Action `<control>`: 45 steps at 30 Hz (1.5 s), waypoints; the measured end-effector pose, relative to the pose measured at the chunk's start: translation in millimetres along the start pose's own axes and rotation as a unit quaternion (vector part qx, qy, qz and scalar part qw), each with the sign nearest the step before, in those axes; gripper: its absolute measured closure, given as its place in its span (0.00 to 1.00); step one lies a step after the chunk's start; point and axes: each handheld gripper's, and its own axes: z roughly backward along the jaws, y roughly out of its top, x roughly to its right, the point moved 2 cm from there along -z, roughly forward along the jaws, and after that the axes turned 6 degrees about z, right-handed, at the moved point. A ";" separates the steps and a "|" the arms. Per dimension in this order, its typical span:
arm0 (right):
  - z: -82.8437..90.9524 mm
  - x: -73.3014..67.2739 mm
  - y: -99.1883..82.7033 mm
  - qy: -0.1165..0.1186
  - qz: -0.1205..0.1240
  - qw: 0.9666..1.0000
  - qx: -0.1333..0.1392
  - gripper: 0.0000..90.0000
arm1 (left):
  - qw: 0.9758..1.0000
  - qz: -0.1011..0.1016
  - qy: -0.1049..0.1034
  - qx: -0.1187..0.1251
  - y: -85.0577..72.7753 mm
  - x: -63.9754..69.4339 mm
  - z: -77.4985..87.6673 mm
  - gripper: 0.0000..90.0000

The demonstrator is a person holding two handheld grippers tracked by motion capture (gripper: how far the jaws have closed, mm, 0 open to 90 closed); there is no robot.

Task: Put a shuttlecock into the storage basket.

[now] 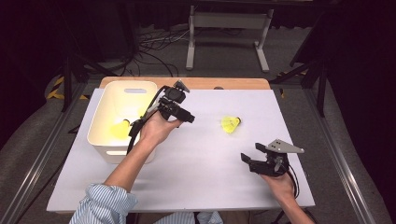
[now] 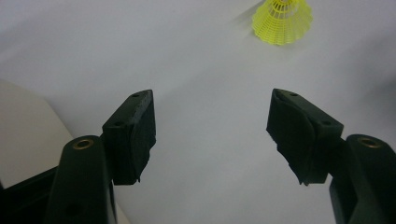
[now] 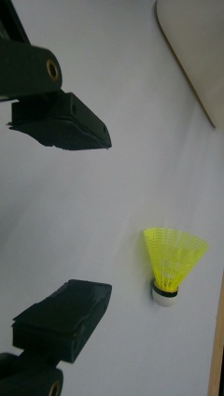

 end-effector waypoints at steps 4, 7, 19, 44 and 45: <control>-6.6 1.2 5.4 -0.006 0.001 1.000 -0.005 0.32 | 1.000 0.001 -0.001 0.000 -0.3 0.4 -1.2 0.37; -11.4 2.5 9.4 -0.009 -0.001 1.000 -0.009 0.34 | 1.000 0.002 -0.001 0.000 -0.8 0.5 -2.1 0.37; -41.9 6.4 24.2 -0.021 -0.006 0.999 -0.037 0.42 | 1.000 0.003 -0.002 -0.005 -1.8 1.5 -8.2 0.37; -78.2 23.3 46.7 -0.046 -0.035 0.995 -0.080 0.51 | 1.000 0.006 -0.013 -0.013 -3.7 7.3 -25.2 0.37; -80.0 24.3 47.8 -0.048 -0.038 0.995 -0.082 0.52 | 1.000 0.006 -0.014 -0.013 -3.9 7.6 -25.6 0.37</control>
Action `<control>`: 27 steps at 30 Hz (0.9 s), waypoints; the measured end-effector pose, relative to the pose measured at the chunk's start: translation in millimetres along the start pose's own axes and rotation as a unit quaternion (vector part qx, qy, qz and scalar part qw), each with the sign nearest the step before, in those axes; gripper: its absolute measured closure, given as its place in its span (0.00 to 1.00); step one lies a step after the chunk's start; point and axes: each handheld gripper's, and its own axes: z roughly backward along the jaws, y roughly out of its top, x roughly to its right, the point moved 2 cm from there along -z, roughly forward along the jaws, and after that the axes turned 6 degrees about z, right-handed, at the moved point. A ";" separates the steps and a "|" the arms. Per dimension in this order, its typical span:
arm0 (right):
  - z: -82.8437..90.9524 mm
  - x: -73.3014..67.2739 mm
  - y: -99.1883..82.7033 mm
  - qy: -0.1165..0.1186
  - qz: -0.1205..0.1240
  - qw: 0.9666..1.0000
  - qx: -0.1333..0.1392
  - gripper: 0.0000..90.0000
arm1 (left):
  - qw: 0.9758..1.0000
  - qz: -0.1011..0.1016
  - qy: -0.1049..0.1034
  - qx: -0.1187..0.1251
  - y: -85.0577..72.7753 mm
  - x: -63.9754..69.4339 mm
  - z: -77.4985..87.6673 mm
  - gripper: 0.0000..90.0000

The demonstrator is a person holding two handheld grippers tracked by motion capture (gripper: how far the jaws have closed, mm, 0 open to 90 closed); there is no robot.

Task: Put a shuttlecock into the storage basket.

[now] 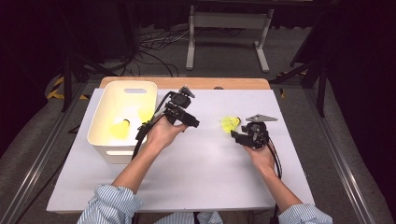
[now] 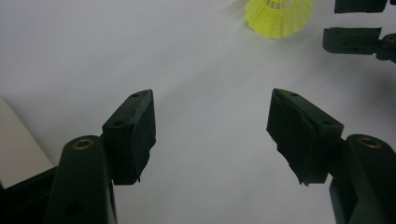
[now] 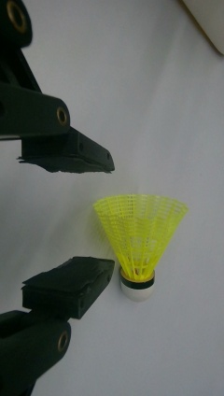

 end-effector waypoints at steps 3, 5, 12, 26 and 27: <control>-5.7 2.3 4.4 -0.009 -0.005 1.000 -0.010 0.54 | 1.000 0.000 -0.001 -0.001 -0.8 0.0 -1.8 0.37; -9.1 3.6 7.2 -0.016 -0.007 1.000 -0.016 0.55 | 1.000 0.000 -0.001 -0.001 -1.4 -0.1 -3.0 0.37; -18.1 5.2 13.2 -0.031 -0.015 0.999 -0.030 0.58 | 1.000 -0.004 0.005 -0.002 -2.1 1.2 -6.3 0.37; -27.2 7.3 16.9 -0.047 -0.017 0.998 -0.044 0.66 | 1.000 -0.011 0.025 -0.008 -2.2 3.0 -13.5 0.37; -27.6 7.6 16.7 -0.047 -0.016 0.998 -0.044 0.67 | 0.999 -0.013 0.029 -0.010 -2.2 2.8 -14.1 0.37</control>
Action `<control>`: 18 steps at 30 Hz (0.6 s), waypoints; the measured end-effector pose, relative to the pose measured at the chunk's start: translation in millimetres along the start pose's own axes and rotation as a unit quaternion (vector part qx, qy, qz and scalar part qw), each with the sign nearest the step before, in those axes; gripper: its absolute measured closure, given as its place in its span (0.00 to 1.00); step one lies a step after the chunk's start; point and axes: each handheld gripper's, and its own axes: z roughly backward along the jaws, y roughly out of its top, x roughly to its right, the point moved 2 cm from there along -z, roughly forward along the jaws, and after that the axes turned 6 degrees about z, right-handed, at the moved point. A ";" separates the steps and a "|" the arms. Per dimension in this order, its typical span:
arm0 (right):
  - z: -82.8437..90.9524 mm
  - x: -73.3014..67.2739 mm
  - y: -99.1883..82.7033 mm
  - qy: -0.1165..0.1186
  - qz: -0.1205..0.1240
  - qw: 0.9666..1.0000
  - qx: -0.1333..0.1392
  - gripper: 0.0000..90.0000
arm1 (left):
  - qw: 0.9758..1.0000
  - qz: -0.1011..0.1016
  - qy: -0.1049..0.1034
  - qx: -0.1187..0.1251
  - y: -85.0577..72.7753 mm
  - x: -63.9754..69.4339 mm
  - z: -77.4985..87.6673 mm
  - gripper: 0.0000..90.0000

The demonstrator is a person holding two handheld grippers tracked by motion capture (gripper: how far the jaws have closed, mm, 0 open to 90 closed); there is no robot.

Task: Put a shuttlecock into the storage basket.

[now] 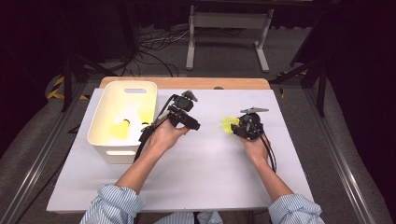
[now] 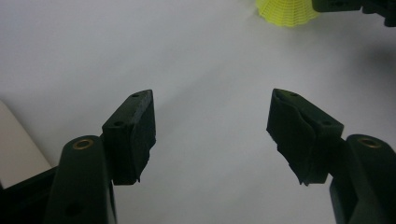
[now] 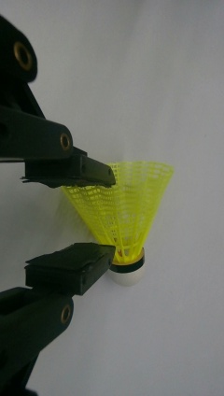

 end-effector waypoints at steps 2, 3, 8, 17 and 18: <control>-1.1 0.0 -0.5 -0.001 -0.001 1.000 -0.003 0.69 | 1.000 0.001 0.002 0.000 0.0 0.1 -1.5 0.37; -1.5 0.1 -0.6 -0.002 -0.001 1.000 -0.004 0.70 | 1.000 0.001 0.002 0.000 0.0 0.3 -1.8 0.37; -2.3 0.8 -1.1 -0.002 0.000 1.000 -0.006 0.75 | 1.000 0.001 0.000 -0.001 0.3 0.8 -3.4 0.37; -1.1 3.1 -2.2 0.000 0.002 1.000 -0.011 0.90 | 1.000 0.005 -0.005 -0.006 -0.3 0.5 -9.9 0.37; -1.5 3.7 -2.6 0.001 0.002 1.000 -0.013 0.92 | 1.000 0.006 -0.005 -0.006 -0.2 0.4 -10.4 0.37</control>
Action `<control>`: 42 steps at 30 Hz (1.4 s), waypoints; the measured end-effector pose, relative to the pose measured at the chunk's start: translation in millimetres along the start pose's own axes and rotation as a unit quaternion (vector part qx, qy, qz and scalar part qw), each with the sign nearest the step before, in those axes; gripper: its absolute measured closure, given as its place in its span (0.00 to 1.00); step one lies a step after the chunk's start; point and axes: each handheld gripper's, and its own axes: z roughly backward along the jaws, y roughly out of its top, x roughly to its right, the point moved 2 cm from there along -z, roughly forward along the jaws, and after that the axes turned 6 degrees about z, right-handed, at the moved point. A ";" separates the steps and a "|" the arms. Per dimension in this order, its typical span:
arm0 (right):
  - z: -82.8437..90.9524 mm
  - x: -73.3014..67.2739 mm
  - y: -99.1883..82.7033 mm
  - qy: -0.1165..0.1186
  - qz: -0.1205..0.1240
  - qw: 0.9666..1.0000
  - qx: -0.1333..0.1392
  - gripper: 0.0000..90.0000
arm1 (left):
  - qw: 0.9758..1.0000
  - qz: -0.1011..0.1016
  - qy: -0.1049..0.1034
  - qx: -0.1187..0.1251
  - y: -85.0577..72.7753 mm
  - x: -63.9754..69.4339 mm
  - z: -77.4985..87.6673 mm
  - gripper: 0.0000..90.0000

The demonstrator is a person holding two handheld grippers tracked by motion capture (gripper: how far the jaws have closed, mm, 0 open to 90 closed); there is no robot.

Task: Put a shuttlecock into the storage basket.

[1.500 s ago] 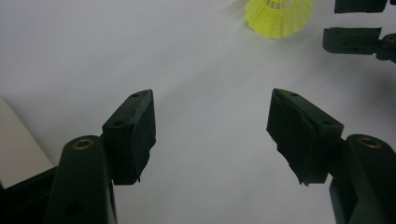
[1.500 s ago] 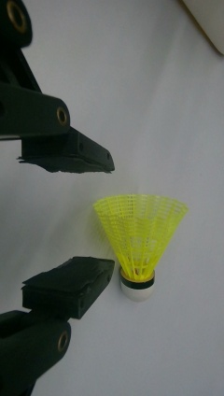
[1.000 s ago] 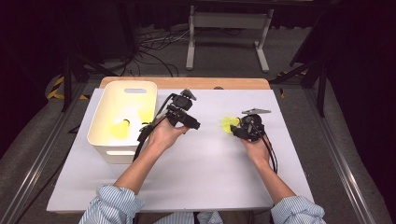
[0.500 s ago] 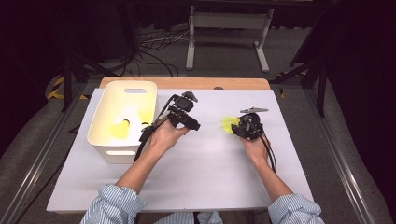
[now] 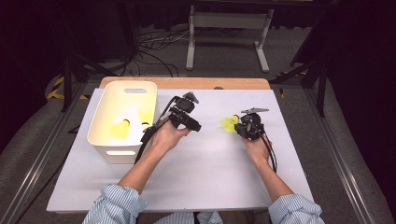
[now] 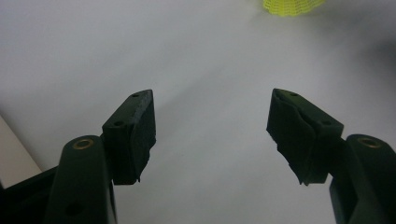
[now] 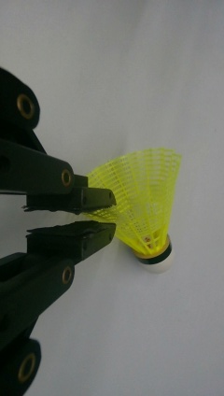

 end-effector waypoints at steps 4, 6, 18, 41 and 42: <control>-0.9 1.7 -0.9 0.000 -0.002 1.000 -0.004 0.97 | 1.000 0.001 -0.001 -0.001 0.1 -0.7 -1.6 0.37; -0.9 2.3 -0.9 0.001 -0.003 1.000 -0.004 0.99 | 1.000 0.001 -0.001 -0.001 -0.1 -1.0 -2.3 0.37; 1.7 -0.6 0.4 0.013 0.011 1.000 0.004 1.00 | 1.000 0.000 -0.003 0.000 -1.1 -1.5 -4.7 0.38; 8.5 -38.6 10.4 0.064 0.056 0.996 0.012 1.00 | 1.000 -0.015 -0.011 -0.009 -3.2 5.3 -8.3 0.38; 8.1 -40.2 11.0 0.065 0.059 0.996 0.011 1.00 | 1.000 -0.015 -0.011 -0.010 -3.2 5.5 -8.8 0.38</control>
